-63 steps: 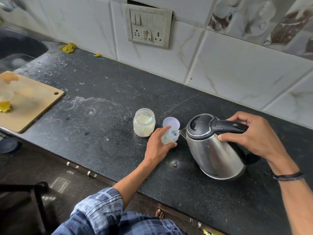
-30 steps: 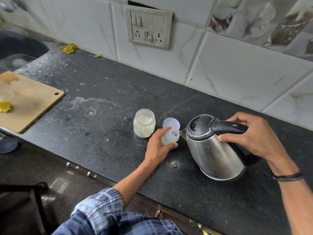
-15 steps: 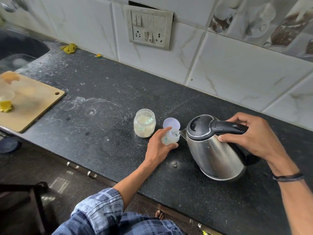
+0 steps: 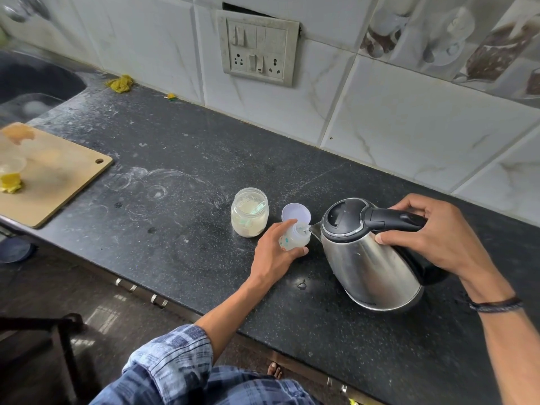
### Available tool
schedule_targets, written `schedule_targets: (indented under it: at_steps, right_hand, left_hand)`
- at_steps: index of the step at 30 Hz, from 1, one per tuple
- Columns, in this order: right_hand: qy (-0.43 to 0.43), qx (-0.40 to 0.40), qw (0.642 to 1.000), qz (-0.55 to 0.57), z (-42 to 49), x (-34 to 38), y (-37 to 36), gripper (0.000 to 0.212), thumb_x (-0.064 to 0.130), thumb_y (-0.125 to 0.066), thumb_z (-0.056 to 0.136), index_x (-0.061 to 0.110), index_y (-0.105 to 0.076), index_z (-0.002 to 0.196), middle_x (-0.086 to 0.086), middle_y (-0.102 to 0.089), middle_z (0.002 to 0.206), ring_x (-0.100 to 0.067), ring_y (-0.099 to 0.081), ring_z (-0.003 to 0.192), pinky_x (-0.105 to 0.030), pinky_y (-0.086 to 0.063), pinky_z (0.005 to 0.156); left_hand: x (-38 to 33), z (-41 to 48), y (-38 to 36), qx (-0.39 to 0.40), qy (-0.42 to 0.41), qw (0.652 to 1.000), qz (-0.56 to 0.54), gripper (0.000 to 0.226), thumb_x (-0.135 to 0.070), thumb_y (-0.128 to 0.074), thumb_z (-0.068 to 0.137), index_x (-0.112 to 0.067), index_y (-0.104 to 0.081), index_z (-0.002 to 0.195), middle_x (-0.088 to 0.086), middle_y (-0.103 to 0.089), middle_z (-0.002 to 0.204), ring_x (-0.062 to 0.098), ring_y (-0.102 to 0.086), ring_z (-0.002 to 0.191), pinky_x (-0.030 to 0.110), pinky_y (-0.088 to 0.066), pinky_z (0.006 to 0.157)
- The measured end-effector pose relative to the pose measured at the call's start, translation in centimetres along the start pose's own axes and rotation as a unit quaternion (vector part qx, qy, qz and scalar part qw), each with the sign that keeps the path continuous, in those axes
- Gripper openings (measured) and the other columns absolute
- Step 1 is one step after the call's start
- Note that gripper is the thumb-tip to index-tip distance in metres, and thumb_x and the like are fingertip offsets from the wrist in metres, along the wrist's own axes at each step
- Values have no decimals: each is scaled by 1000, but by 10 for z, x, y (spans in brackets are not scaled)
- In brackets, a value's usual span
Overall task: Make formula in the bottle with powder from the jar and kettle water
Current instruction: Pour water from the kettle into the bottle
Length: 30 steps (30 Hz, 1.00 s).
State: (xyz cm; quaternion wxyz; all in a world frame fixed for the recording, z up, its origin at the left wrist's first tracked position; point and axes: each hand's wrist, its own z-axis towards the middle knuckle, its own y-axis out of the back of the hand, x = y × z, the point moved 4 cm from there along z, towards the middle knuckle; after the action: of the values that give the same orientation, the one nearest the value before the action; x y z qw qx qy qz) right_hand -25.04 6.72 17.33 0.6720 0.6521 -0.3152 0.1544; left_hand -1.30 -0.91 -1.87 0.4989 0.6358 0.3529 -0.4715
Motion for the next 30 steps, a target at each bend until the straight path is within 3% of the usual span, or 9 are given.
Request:
schedule_targets:
  at_steps: [9, 14, 18, 23, 25, 30]
  right_hand:
    - [20, -4, 1000, 6, 1, -4, 0, 53, 61, -87, 48, 39, -72, 93, 19, -77, 82, -1, -69, 72, -32, -51, 70]
    - [37, -7, 999, 5, 1, -10, 2, 41, 36, -98, 59, 39, -72, 91, 18, -77, 82, -1, -69, 72, -33, -51, 70]
    - [55, -6, 998, 28, 0, -16, 4, 41, 32, -99, 59, 36, -73, 90, 13, -78, 82, -6, -71, 73, -20, -49, 67]
    - [66, -19, 996, 59, -5, -27, 8, 42, 33, -98, 58, 33, -74, 93, 12, -79, 86, -7, -73, 76, -22, -51, 71]
    - [71, -26, 995, 69, -9, -34, 10, 43, 34, -99, 58, 34, -75, 95, 13, -80, 88, -6, -74, 77, -16, -51, 70]
    - [66, -74, 988, 118, -25, -56, 15, 51, 52, -93, 53, 30, -76, 97, 9, -80, 90, -6, -74, 79, -13, -52, 68]
  left_hand:
    - [1, 0, -3, 0, 1, 1000, -8, 68, -30, -89, 75, -33, -61, 137, -16, -62, 125, 7, -57, 118, 32, -46, 103]
    - [0, 1, -4, 2, 3, 1000, -19, 69, -30, -90, 75, -32, -61, 138, -17, -62, 123, 8, -58, 118, 28, -45, 102]
    - [-5, 1, -6, 4, 5, 999, -35, 66, -30, -90, 73, -33, -63, 134, -24, -61, 117, 5, -59, 115, 23, -45, 99]
    - [-8, -1, -10, 10, 6, 999, -47, 66, -32, -89, 72, -36, -64, 132, -29, -61, 116, -1, -59, 113, 29, -47, 101]
    - [-8, -1, -12, 10, 8, 999, -49, 65, -31, -90, 71, -36, -64, 131, -27, -62, 118, 1, -60, 114, 33, -48, 103]
    - [-9, 0, -17, 18, 11, 998, -53, 67, -30, -91, 72, -32, -65, 134, -21, -63, 123, 7, -61, 117, 39, -48, 106]
